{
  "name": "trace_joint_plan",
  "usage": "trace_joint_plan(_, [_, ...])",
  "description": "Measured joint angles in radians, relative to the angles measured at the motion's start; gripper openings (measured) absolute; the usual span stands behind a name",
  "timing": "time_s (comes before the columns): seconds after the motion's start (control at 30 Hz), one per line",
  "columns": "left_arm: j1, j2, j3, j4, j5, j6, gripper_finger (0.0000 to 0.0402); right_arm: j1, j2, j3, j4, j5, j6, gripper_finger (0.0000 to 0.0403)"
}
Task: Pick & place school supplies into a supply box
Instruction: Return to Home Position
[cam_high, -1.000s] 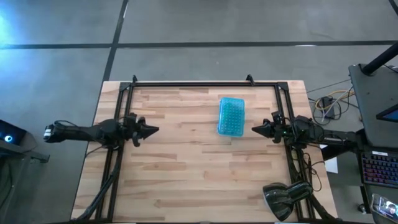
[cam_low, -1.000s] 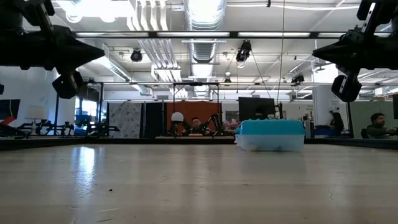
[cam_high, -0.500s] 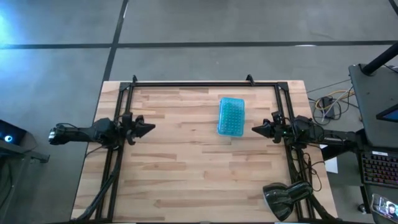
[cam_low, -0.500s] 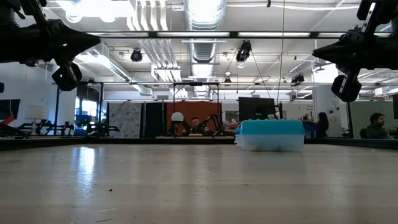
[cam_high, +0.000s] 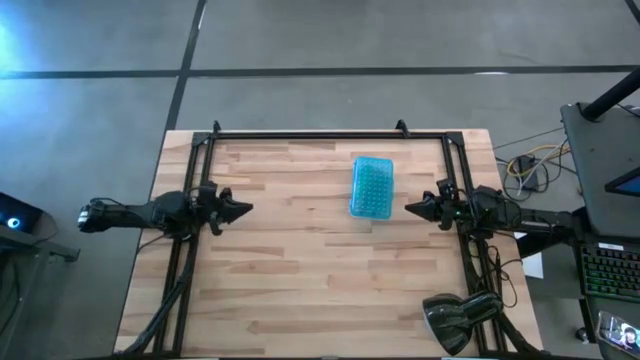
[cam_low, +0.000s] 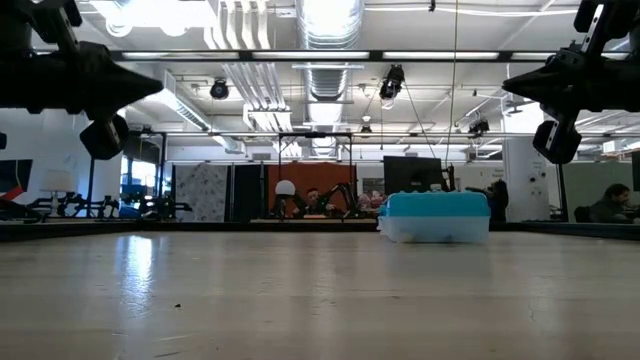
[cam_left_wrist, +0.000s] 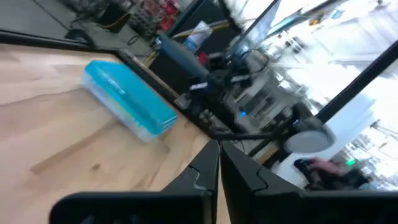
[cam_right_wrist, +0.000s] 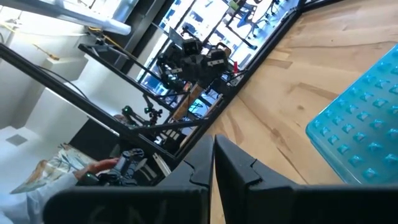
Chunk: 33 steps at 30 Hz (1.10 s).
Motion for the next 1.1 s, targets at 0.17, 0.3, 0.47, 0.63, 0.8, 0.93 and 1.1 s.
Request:
trace_joint_plan(0.17, [-0.001,0.000,0.000,-0.010,0.032,0.004,0.0000,0.000,0.000,0.000,0.000,0.000,0.000,0.0009])
trace_joint_plan(0.3, [-0.001,0.000,0.000,-0.013,0.035,0.003,0.0000,0.000,0.000,0.000,0.000,0.001,0.000,0.0009])
trace_joint_plan(0.47, [-0.001,0.000,-0.001,-0.015,0.035,0.003,0.0000,0.000,0.000,0.000,-0.001,0.001,0.000,0.0009])
trace_joint_plan(0.63, [-0.001,0.000,-0.001,-0.017,0.035,0.003,0.0000,0.000,0.003,0.000,0.000,0.001,0.000,0.0009])
trace_joint_plan(0.8, [-0.001,0.000,-0.001,-0.018,0.035,0.003,0.0000,-0.001,0.018,0.000,-0.004,0.001,0.000,0.0009])
trace_joint_plan(0.93, [-0.001,0.000,-0.001,-0.019,0.036,0.003,0.0000,-0.001,0.000,0.000,0.012,0.004,0.000,0.0009])
trace_joint_plan(1.1, [-0.001,0.000,-0.001,-0.021,0.037,0.003,0.0000,0.000,0.000,0.000,-0.008,0.005,0.000,0.0009])
